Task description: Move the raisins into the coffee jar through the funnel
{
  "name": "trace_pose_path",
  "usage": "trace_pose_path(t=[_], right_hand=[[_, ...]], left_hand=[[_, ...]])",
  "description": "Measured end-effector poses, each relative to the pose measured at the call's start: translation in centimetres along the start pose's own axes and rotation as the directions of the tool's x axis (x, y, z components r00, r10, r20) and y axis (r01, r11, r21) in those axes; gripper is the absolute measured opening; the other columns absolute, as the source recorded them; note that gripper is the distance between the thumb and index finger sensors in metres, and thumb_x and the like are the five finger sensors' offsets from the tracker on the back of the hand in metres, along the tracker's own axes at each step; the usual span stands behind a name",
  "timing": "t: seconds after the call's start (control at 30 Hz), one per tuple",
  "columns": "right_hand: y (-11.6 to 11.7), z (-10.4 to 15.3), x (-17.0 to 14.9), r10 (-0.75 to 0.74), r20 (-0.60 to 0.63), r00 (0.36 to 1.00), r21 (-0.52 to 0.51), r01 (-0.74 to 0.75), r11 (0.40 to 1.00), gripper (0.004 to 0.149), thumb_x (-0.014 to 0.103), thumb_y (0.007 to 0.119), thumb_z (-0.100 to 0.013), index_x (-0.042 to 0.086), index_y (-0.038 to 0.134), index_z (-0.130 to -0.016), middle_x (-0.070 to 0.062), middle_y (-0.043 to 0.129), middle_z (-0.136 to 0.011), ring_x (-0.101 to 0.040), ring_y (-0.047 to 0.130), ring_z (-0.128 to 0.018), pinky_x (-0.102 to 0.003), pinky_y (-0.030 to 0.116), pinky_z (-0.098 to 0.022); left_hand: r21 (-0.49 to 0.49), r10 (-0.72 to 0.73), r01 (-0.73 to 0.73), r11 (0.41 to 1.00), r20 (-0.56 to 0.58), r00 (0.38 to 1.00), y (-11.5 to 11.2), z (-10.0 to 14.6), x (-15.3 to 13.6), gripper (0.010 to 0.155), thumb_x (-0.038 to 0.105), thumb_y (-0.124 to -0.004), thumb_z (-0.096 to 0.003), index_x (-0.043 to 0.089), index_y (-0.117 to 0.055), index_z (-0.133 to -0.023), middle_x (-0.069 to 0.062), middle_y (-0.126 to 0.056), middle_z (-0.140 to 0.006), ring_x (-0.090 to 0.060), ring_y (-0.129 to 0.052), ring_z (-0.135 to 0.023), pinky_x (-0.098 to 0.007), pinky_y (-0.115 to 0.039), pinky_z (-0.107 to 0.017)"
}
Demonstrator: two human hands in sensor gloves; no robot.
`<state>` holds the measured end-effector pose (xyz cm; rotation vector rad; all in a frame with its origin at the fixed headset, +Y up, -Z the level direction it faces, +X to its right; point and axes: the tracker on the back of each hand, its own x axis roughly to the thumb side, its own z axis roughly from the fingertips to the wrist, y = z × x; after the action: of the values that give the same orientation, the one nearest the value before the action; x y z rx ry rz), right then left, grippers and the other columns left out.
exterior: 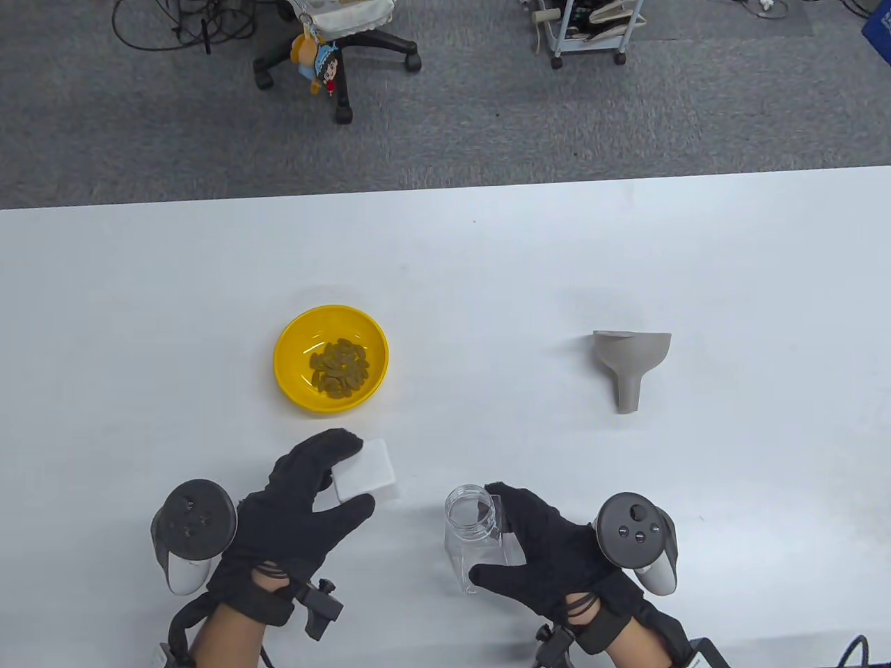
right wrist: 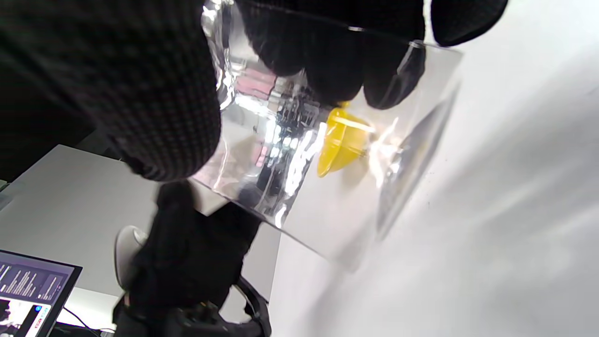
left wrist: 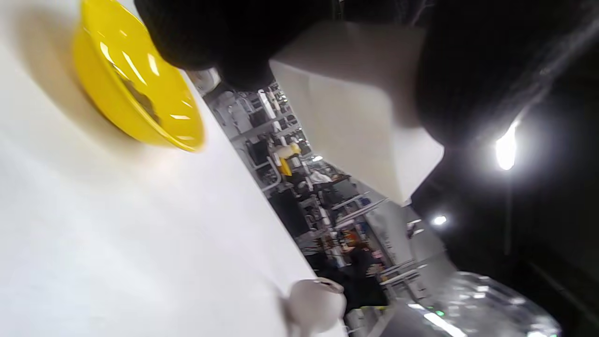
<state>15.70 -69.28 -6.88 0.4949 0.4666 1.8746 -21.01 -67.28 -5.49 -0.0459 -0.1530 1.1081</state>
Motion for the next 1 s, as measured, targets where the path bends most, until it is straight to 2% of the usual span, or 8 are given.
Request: trace_pose_path(t=[0.17, 0.27, 0.33, 0.5, 0.8, 1.0], right_hand=[[-0.2, -0.1, -0.2, 0.009, -0.006, 1.000, -0.001, -0.009, 1.000, 0.091, 0.052, 0.100, -0.035, 0.014, 0.055, -0.104, -0.019, 0.072, -0.098, -0.042, 0.078, -0.085, -0.067, 0.060, -0.068], [-0.3, -0.1, -0.4, 0.007, -0.018, 1.000, -0.001, -0.007, 1.000, 0.091, 0.052, 0.101, -0.035, 0.014, 0.055, -0.104, -0.019, 0.071, -0.098, -0.043, 0.078, -0.085, -0.067, 0.060, -0.068], [-0.3, -0.1, -0.5, 0.005, -0.021, 1.000, -0.001, -0.005, 1.000, 0.091, 0.051, 0.101, -0.035, 0.014, 0.055, -0.104, -0.019, 0.072, -0.098, -0.043, 0.077, -0.085, -0.067, 0.059, -0.068], [-0.5, -0.1, -0.4, 0.044, -0.027, 0.999, -0.005, -0.044, 0.999, 0.091, 0.051, 0.101, -0.035, 0.014, 0.055, -0.104, -0.019, 0.072, -0.098, -0.043, 0.078, -0.085, -0.067, 0.060, -0.068], [-0.6, -0.1, -0.6, 0.053, -0.034, 0.998, -0.015, -0.053, 0.998, 0.091, 0.051, 0.101, -0.034, 0.014, 0.055, -0.104, -0.019, 0.072, -0.098, -0.043, 0.078, -0.085, -0.066, 0.061, -0.067], [-0.8, 0.0, -0.7, 0.054, -0.038, 0.998, -0.020, -0.054, 0.998, 0.091, 0.051, 0.101, -0.034, 0.014, 0.055, -0.103, -0.019, 0.072, -0.098, -0.043, 0.078, -0.085, -0.066, 0.061, -0.067]], left_hand=[[-0.088, -0.235, 0.230, 0.969, -0.060, 0.970, 0.4, 0.7, -1.8, 0.088, 0.049, -0.097, -0.0417, 0.034, -0.043, -0.110, -0.009, -0.056, -0.115, -0.041, -0.075, -0.097, -0.056, -0.068, -0.073], [-0.166, -0.383, 0.366, 0.916, -0.080, 0.920, -0.1, 0.9, -2.8, 0.090, 0.046, -0.098, -0.0416, 0.034, -0.040, -0.110, -0.006, -0.053, -0.116, -0.042, -0.072, -0.099, -0.056, -0.066, -0.074], [-0.184, -0.450, 0.431, 0.883, -0.077, 0.889, -0.5, 1.0, -3.2, 0.091, 0.045, -0.099, -0.0402, 0.034, -0.042, -0.110, -0.004, -0.057, -0.116, -0.038, -0.067, -0.100, -0.055, -0.064, -0.075], [-0.279, -0.595, 0.563, 0.778, -0.041, 0.802, -2.3, 0.8, -4.2, 0.090, 0.045, -0.101, -0.0380, 0.039, -0.046, -0.108, 0.007, -0.060, -0.118, -0.036, -0.061, -0.101, -0.053, -0.060, -0.076], [-0.326, -0.667, 0.640, 0.696, 0.038, 0.744, -5.3, 0.6, -4.4, 0.089, 0.047, -0.100, -0.0382, 0.042, -0.044, -0.108, 0.012, -0.058, -0.118, -0.036, -0.055, -0.104, -0.056, -0.055, -0.077], [-0.328, -0.667, 0.643, 0.692, 0.049, 0.743, -5.3, 0.8, -4.7, 0.089, 0.048, -0.098, -0.0384, 0.041, -0.043, -0.108, 0.010, -0.055, -0.119, -0.039, -0.051, -0.106, -0.059, -0.052, -0.078]])
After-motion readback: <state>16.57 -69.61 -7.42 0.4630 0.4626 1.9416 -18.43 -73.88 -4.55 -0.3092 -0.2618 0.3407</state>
